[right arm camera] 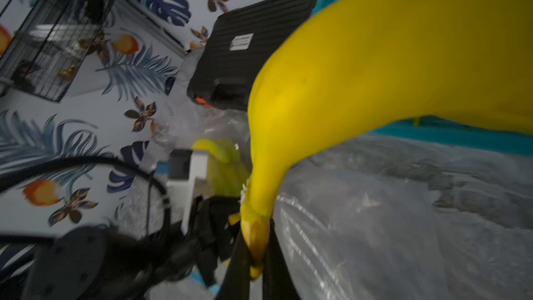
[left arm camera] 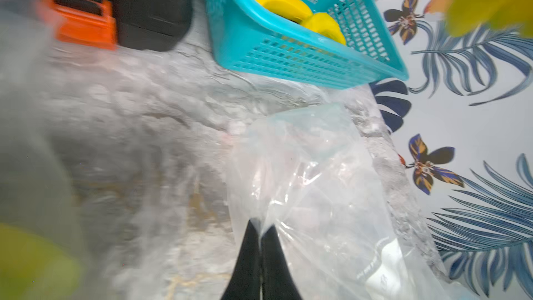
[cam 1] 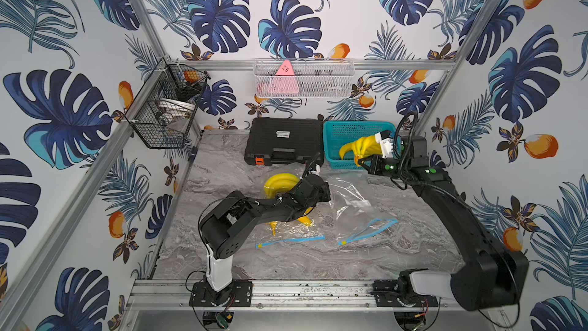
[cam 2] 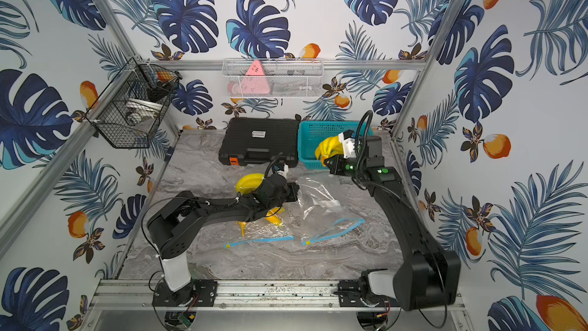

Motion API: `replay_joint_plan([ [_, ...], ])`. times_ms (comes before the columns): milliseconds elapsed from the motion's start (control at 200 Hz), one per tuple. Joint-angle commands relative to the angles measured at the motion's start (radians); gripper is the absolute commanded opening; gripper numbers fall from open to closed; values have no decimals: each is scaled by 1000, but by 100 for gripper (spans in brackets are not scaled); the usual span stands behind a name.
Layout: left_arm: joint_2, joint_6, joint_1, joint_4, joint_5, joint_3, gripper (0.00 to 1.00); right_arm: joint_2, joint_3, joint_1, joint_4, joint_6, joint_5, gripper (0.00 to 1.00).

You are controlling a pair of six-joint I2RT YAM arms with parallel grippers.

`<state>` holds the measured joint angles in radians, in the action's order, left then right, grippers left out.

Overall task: Open the zip-top bag and take out the banana
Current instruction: Place the zipper food storage bag at the center of the board.

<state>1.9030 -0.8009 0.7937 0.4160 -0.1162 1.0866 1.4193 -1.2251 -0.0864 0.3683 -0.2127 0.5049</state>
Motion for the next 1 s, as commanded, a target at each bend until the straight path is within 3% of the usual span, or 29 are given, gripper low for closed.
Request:
replay_joint_plan([
  [0,83,-45,38,29,-87,114,0,166,-122,65,-168,68,-20,6],
  [120,228,-82,58,21,-67,260,0,378,-295,110,-65,97,35,5],
  [320,333,-32,62,-54,-46,404,0,522,-314,119,-84,93,77,11],
  [350,333,-12,63,-73,-36,415,13,528,-304,119,-99,84,82,15],
  [385,329,20,62,-104,-30,426,38,528,-296,119,-105,81,79,21],
  [440,310,63,62,-185,-48,437,75,515,-276,118,-128,72,70,44],
  [505,264,105,59,-232,-82,400,98,478,-255,117,-147,60,60,61],
  [535,233,121,55,-239,-96,370,99,454,-243,117,-156,52,42,72],
  [565,199,139,51,-237,-108,334,99,426,-230,117,-172,39,28,77],
  [706,-8,278,47,-299,-230,207,99,237,-139,112,-225,-21,-2,82],
  [846,-279,400,48,-472,-353,101,99,19,-40,48,-217,-54,-40,84],
  [906,-397,412,46,-558,-388,37,99,-55,-7,-23,-167,-66,-20,83],
  [991,-531,383,9,-726,-408,-29,99,-149,100,-240,-111,-58,-88,82],
])
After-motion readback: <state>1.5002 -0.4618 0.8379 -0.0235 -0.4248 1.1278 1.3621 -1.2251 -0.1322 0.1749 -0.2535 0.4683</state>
